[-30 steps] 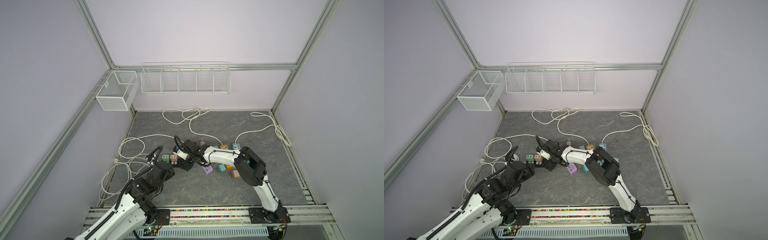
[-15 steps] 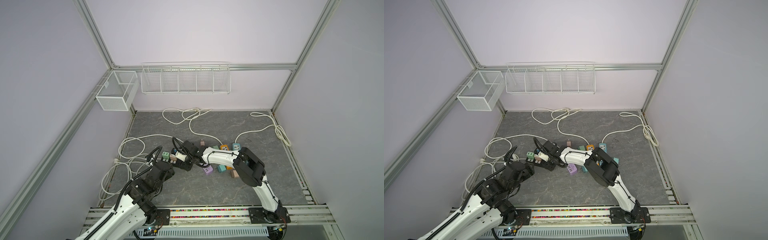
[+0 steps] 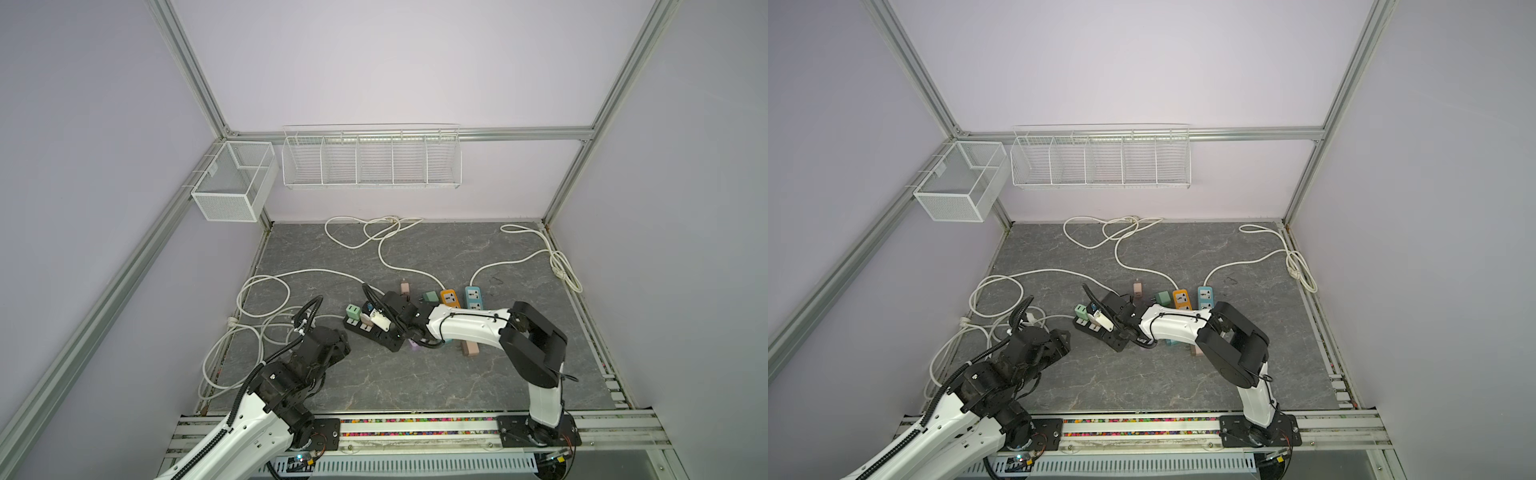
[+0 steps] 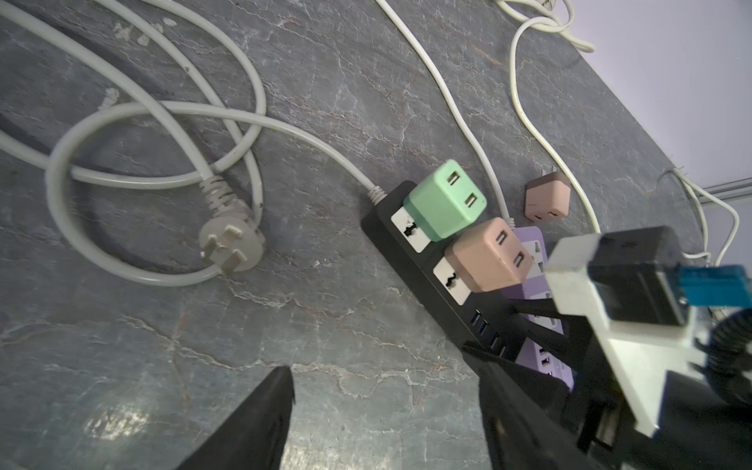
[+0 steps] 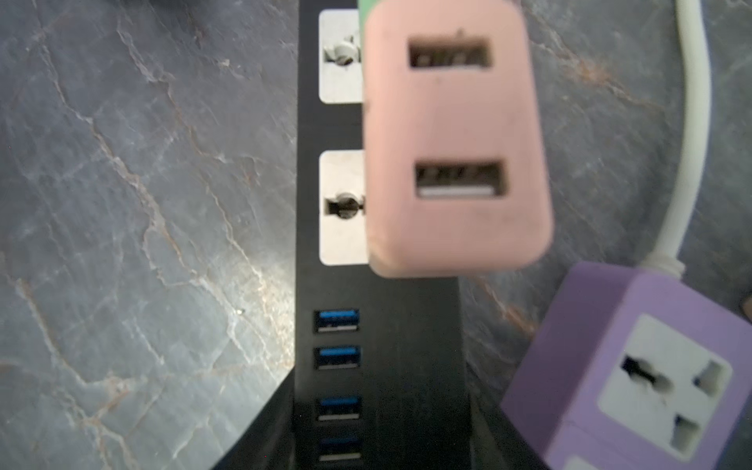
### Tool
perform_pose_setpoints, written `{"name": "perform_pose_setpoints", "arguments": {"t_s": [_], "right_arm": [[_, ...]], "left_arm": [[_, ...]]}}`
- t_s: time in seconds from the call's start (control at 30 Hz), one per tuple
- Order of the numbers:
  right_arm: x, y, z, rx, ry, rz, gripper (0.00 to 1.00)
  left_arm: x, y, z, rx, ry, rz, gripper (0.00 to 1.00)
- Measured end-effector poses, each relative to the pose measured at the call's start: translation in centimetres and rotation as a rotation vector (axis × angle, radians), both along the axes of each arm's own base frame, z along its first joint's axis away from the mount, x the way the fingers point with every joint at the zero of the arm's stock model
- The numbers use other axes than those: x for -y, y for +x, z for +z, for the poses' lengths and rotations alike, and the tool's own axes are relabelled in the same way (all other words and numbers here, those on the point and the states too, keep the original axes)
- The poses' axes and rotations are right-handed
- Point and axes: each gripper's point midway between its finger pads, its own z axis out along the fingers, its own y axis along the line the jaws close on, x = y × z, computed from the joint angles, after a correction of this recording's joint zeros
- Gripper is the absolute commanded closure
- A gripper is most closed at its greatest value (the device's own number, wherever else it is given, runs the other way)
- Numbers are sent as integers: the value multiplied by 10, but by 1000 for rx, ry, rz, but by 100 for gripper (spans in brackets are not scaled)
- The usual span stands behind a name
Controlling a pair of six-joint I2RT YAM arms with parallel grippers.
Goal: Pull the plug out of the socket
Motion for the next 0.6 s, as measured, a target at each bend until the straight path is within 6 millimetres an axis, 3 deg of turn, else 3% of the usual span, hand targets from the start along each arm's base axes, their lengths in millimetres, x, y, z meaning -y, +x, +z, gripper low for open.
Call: {"name": "perform_pose_setpoints", "arguments": {"t_s": [0.2, 0.6], "right_arm": [[19, -19, -4, -9, -21, -60, 61], [20, -57, -16, -9, -20, -147, 55]], "left_arm": [[4, -3, -5, -20, -12, -20, 29], [12, -5, -15, -46, -39, -48, 29]]}}
